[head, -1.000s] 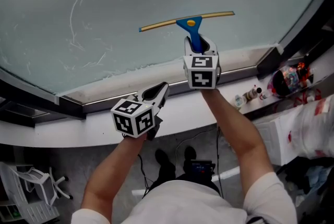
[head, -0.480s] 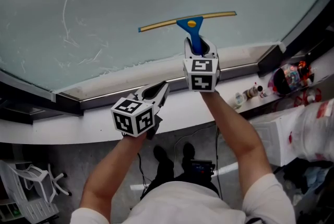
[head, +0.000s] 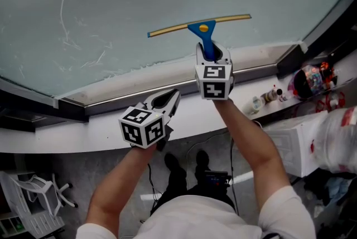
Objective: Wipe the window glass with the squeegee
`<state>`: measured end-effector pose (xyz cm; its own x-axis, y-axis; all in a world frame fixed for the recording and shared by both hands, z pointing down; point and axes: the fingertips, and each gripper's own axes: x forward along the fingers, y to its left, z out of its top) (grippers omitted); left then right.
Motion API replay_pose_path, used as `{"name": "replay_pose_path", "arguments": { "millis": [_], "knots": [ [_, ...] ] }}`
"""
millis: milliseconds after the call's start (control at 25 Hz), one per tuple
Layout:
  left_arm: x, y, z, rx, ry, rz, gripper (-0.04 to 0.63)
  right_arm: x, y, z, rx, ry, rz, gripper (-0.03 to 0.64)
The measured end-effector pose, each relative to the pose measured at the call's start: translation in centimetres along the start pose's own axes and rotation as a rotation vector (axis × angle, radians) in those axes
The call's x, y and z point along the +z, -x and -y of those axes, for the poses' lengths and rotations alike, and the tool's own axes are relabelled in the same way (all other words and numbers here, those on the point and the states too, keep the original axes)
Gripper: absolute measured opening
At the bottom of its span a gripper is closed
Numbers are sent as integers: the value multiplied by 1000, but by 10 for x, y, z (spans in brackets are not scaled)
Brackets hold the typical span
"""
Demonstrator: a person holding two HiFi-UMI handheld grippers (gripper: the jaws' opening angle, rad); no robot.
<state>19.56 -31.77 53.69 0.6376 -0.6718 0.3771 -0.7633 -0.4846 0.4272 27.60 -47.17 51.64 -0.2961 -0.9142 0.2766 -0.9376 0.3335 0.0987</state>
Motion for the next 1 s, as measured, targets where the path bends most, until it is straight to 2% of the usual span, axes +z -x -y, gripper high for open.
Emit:
{"name": "replay_pose_path", "arguments": {
  "millis": [1000],
  "knots": [
    [-45,-12,-19,24,79,-38,34,-49,-13,-5,1,14,-18,138]
  ]
}}
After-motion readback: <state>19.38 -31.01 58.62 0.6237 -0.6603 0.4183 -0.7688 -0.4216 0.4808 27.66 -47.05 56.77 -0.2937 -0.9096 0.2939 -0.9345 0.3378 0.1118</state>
